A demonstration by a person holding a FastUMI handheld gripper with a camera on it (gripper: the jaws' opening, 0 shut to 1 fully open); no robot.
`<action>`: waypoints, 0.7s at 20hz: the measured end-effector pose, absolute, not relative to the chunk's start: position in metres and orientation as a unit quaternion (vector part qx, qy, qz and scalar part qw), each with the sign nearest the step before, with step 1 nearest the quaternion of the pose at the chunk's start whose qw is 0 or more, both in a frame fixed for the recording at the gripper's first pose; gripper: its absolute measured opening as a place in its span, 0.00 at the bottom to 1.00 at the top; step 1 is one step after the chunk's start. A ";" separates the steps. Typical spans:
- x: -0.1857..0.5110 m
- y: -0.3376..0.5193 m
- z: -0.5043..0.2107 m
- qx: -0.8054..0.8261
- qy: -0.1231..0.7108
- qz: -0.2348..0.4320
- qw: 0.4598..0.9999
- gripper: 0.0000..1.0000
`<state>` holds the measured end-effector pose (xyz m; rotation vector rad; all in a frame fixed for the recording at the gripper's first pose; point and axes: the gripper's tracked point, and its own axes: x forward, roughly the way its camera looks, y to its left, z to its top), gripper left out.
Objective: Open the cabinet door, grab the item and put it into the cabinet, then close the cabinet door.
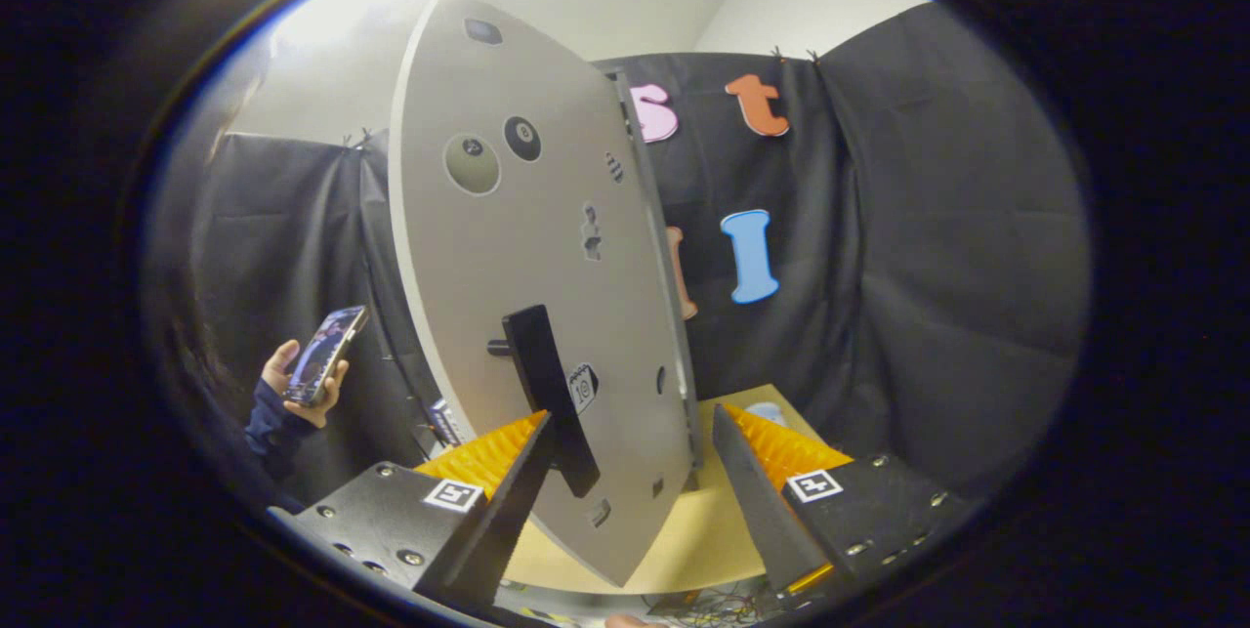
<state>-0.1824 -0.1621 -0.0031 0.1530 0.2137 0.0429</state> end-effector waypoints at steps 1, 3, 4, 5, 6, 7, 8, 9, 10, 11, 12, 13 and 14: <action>-0.179 -0.154 -0.005 0.083 0.108 0.035 0.990 0.97; -0.171 -0.134 -0.008 0.091 0.113 0.064 0.987 0.97; -0.165 -0.126 -0.011 0.093 0.115 0.080 0.986 0.97; -0.158 -0.116 -0.013 0.096 0.115 0.094 0.984 0.97; -0.150 -0.109 -0.013 0.097 0.112 0.102 0.984 0.97; -0.140 -0.106 -0.013 0.097 0.110 0.105 0.984 0.98; -0.132 -0.095 -0.015 0.102 0.110 0.118 0.982 0.98; -0.124 -0.083 -0.017 0.108 0.108 0.131 0.980 0.98; -0.116 -0.074 -0.019 0.110 0.110 0.142 0.978 0.98; -0.108 -0.066 -0.022 0.110 0.111 0.150 0.976 0.98; -0.099 -0.058 -0.022 0.108 0.113 0.158 0.975 0.98; -0.093 -0.051 -0.022 0.108 0.115 0.168 0.973 0.98; -0.087 -0.047 -0.025 0.109 0.114 0.176 0.972 0.98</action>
